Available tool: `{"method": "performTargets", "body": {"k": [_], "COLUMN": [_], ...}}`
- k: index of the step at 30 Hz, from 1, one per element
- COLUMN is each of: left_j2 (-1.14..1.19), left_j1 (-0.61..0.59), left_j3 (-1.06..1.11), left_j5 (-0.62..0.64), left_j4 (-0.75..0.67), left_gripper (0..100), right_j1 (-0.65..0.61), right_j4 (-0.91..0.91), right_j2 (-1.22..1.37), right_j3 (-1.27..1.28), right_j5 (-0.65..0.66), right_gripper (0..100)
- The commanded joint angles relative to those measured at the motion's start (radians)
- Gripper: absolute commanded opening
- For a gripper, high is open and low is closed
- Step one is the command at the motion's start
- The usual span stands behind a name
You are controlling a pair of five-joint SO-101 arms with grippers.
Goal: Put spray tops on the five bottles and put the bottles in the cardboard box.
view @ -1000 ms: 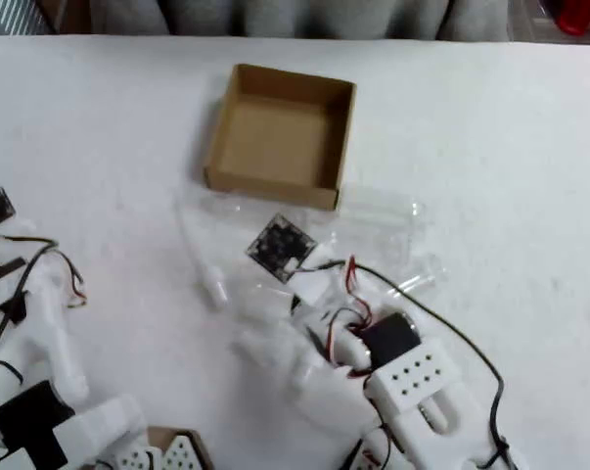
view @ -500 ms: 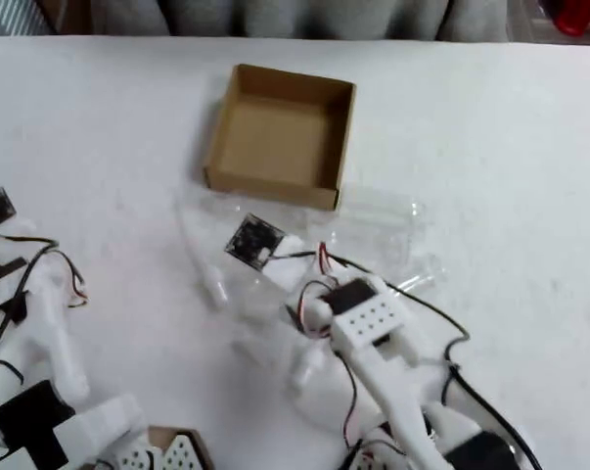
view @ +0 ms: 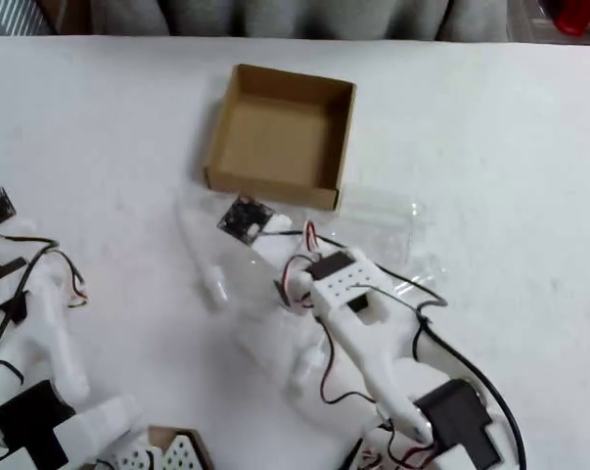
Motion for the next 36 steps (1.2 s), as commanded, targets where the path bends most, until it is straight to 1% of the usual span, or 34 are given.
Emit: {"method": "performTargets", "body": {"k": [1, 3, 6, 9, 12, 17, 20, 26, 30, 31, 33, 36], "left_j2": [-0.048, -0.047, -0.047, -0.047, -0.047, -0.047, -0.047, -0.047, -0.048, -0.051, -0.053, -0.054], "left_j1": [0.012, 0.012, 0.012, 0.012, 0.012, 0.012, 0.012, 0.012, 0.012, 0.012, 0.015, 0.016], "left_j3": [-0.023, -0.023, -0.023, -0.023, -0.023, -0.023, -0.023, -0.025, -0.025, -0.023, -0.021, -0.021], "left_j5": [-0.011, -0.011, -0.011, -0.011, -0.011, -0.011, -0.011, -0.011, -0.011, -0.011, -0.011, -0.011], "left_j4": [0.006, 0.006, 0.006, 0.006, 0.006, 0.006, 0.006, 0.006, 0.011, 0.011, 0.014, 0.014], "left_gripper": [3, 3, 3, 3, 3, 3, 3, 3, 3, 3, 3, 3], "right_j1": [-0.027, -0.036, -0.045, -0.074, -0.114, -0.136, -0.131, -0.134, -0.113, -0.102, -0.07, 0.015], "right_j4": [0.076, 0.124, 0.142, 0.14, 0.14, 0.147, 0.18, 0.335, 0.452, 0.487, 0.553, 0.636], "right_j2": [0.012, 0.021, 0.042, 0.087, 0.142, 0.15, 0.09, -0.104, -0.228, -0.255, -0.309, -0.366], "right_j3": [-0.114, -0.18, -0.256, -0.305, -0.311, -0.311, -0.311, -0.31, -0.305, -0.305, -0.305, -0.304], "right_j5": [-0.126, -0.221, -0.358, -0.457, -0.482, -0.482, -0.48, -0.396, -0.341, -0.33, -0.316, -0.292], "right_gripper": [5.2, 3.9, 1.6, 4.3, 12.2, 30.5, 35.5, 35.5, 34.4, 32.0, 23.7, 6.4]}}
